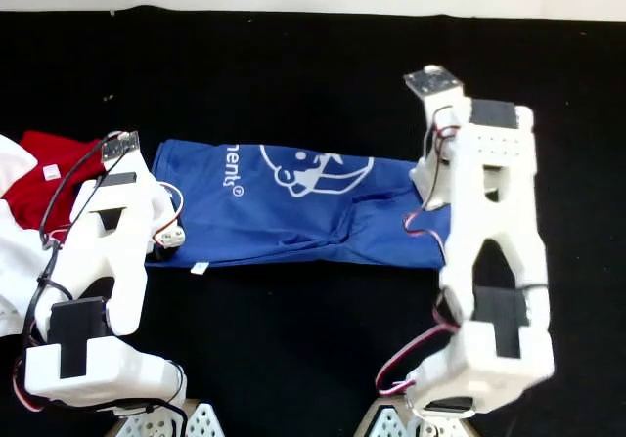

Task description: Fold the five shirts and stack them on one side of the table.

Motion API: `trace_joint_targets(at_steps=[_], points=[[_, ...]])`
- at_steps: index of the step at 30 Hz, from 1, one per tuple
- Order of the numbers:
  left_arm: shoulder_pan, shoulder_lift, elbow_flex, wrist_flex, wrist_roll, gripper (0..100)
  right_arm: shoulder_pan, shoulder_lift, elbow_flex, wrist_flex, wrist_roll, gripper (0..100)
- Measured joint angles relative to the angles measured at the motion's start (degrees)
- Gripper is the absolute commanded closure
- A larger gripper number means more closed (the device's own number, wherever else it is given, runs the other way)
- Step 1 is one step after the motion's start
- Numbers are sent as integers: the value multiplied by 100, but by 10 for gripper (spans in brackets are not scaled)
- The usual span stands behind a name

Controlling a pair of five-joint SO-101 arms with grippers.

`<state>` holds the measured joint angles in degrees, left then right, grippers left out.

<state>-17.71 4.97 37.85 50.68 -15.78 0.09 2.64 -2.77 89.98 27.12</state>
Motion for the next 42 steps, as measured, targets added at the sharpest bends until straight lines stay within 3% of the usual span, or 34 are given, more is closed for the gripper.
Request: trace_joint_targets(at_steps=[5,11,17,23,26,33,39,42], points=[[0,0,0,0,0,991,-9,-1380,756,387,0,993],[0,-105,-53,53,0,989,-9,-2848,2927,62,35,993],[-26,-809,-870,1538,18,972,-9,-3569,4387,-97,35,993],[-352,-1108,-1749,2831,9,761,-9,-3710,4905,-97,35,993],[-607,-1020,-1864,2690,9,737,-9,-3710,4914,-97,35,993],[-862,299,-2251,1389,18,734,-9,-3710,4914,220,35,993],[-835,1670,-3490,1292,18,735,-9,-3710,4914,299,35,993],[-695,2338,-4141,1679,18,737,-9,-3710,4914,299,35,993]])
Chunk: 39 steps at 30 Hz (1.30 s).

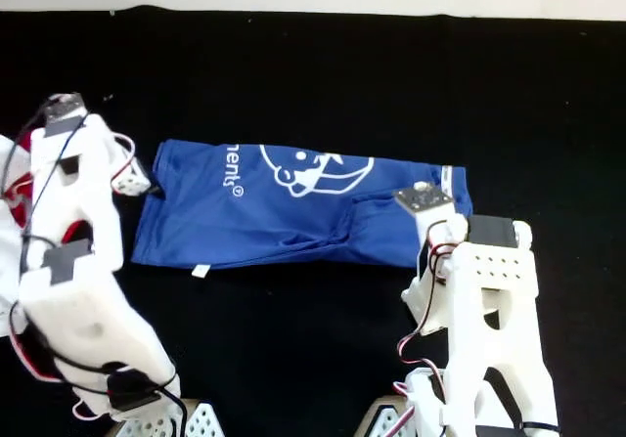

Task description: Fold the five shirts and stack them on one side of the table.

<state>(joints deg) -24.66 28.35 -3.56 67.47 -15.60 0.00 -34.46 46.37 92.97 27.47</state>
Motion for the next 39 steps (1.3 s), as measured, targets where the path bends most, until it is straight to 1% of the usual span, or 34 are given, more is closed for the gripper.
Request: trace_joint_targets(at_steps=[4,8,12,16,20,27,32,36,38,39], points=[[220,651,-958,897,0,737,0,0,-26,26,0,993],[378,1160,-1846,1776,0,737,0,0,-501,264,0,993],[404,1257,-2804,2488,-9,737,0,0,-1081,457,0,993],[360,1257,-3965,3182,-9,737,0,0,-1319,466,0,993],[360,1310,-4202,3297,-18,735,0,0,-1319,466,0,993],[651,1741,-3903,3279,-141,735,0,0,-1319,360,18,993],[624,2391,-3903,2963,-387,737,0,0,-1319,281,18,993],[624,2629,-3912,2796,-431,739,0,0,-1319,281,18,993],[624,2681,-3938,2778,-448,770,0,0,-1319,281,18,993],[624,2716,-3956,2769,-448,804,0,-44,-1319,281,18,993]])
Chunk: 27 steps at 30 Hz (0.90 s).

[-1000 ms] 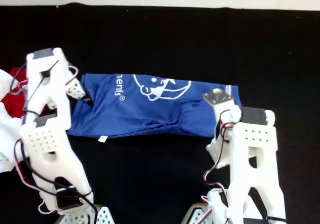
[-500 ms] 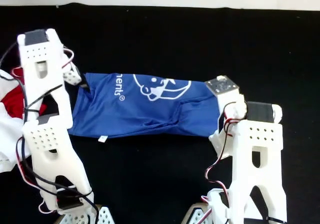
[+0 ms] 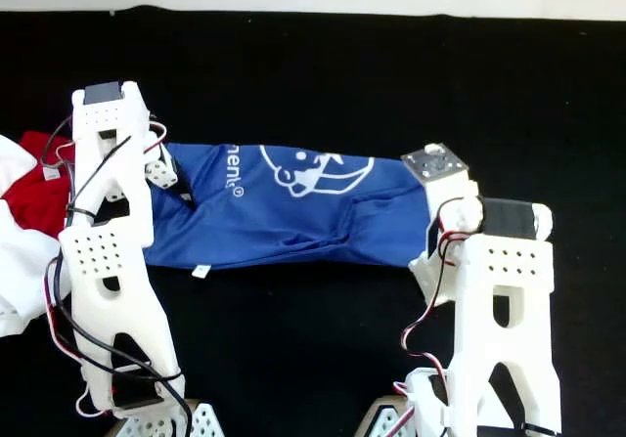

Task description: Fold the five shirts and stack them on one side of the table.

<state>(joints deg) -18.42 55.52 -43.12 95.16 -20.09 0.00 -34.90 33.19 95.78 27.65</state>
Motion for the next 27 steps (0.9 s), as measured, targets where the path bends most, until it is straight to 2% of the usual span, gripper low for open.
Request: trace_joint_targets(at_steps=[4,5,11,15,19,24,27], points=[[26,35,-62,0,0,1000,237,-589,158,-167,316,993],[53,44,-70,-9,0,978,360,-800,343,-325,396,993],[53,70,-79,-62,-26,992,1354,-1829,2567,-2022,976,993],[-105,79,-149,-62,-211,992,1952,-2136,4185,-3534,1037,993],[-237,114,-642,308,-290,992,2426,-2198,5292,-4923,1037,993],[-167,-26,-862,536,-202,992,2752,-2312,5811,-5591,1037,993],[176,-642,-659,545,-70,992,2857,-2312,5890,-5776,862,993]])
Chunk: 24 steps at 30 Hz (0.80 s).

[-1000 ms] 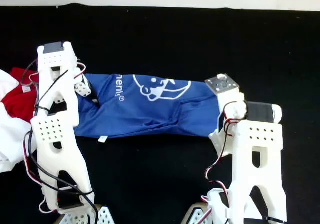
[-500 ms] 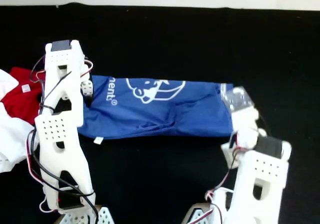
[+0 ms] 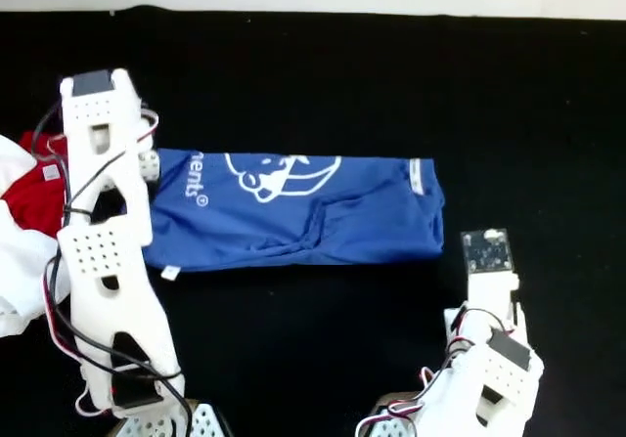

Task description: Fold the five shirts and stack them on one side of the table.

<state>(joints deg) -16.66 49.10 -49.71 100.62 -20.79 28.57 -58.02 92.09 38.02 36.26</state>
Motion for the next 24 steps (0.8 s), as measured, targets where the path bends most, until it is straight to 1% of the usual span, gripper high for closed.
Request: trace_joint_targets(at_steps=[3,7,11,14,18,21,24], points=[[651,-818,325,0,35,992,35,0,44,-114,-387,993],[1811,-1767,413,0,35,992,44,0,53,-149,-466,993],[3042,-2136,413,-53,35,992,44,0,53,-149,-501,993],[3780,-2171,422,-448,35,992,44,0,53,-149,-501,993],[4484,-2171,475,-1204,35,992,44,0,53,-149,-501,993],[4888,-2022,475,-1732,44,992,44,0,53,-149,-501,993],[5073,-1547,475,-2295,44,987,44,0,53,-149,-501,993]])
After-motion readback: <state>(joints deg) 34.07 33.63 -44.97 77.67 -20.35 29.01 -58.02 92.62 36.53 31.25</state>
